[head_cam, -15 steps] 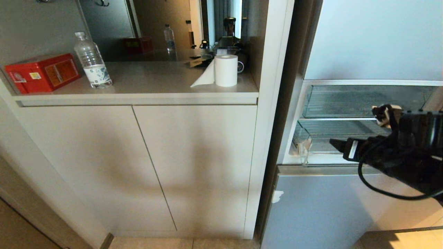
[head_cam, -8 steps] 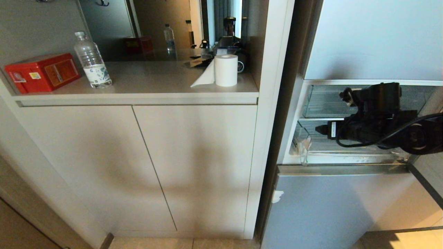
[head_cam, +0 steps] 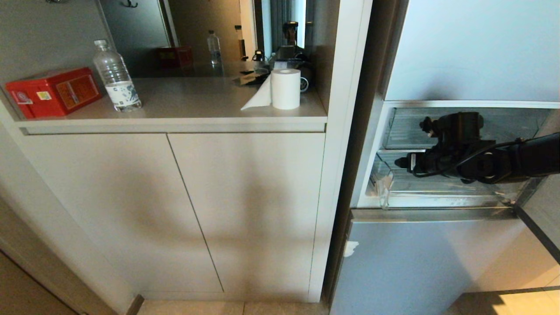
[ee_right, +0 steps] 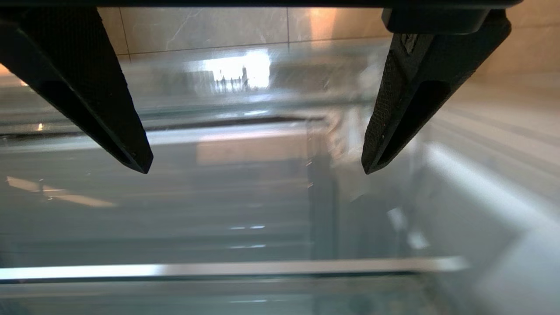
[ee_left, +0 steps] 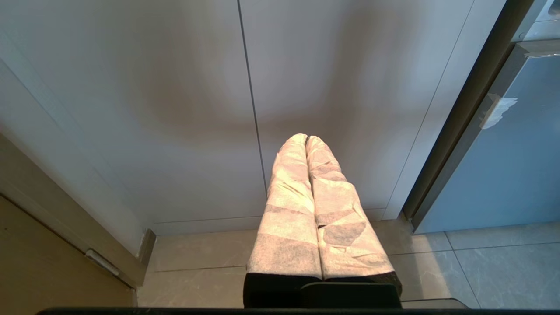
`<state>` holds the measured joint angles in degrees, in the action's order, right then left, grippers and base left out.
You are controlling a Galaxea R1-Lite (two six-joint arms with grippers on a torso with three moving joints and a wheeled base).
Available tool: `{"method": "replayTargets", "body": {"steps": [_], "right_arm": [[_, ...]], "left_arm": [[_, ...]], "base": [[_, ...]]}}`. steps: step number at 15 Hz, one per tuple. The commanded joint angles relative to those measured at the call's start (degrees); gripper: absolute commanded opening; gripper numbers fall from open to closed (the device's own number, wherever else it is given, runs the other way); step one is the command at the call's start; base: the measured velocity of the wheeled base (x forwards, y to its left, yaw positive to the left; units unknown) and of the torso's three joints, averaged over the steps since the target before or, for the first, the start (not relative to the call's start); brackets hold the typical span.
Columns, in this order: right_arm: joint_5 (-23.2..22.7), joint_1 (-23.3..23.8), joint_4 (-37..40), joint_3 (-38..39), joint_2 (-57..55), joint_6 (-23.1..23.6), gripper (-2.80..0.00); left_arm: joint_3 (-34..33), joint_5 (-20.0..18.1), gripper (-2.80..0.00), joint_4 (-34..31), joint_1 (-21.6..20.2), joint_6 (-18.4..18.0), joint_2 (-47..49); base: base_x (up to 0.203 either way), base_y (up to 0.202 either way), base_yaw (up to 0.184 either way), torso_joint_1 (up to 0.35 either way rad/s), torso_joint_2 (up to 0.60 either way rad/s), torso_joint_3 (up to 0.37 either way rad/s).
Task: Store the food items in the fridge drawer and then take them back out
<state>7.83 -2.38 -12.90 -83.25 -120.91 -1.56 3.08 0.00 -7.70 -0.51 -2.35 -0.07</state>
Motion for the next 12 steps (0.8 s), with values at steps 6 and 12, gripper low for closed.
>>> {"method": "replayTargets", "body": {"steps": [6, 12], "right_arm": [[-3.6, 3.01, 21.99, -12.96, -3.67, 0.13, 0.0], [-4.62, 5.59, 29.32, -8.33, 2.06, 0.14, 0.0]], "left_arm": [[-0.01, 0.0, -2.8, -0.03, -0.02, -0.02, -0.01], [-0.01, 0.0, -2.8, -0.03, -0.02, -0.02, -0.01]], "base": [[0.0, 0.0, 0.0, 0.0, 0.0, 0.0], [0.0, 0.0, 0.0, 0.0, 0.0, 0.0]]}}
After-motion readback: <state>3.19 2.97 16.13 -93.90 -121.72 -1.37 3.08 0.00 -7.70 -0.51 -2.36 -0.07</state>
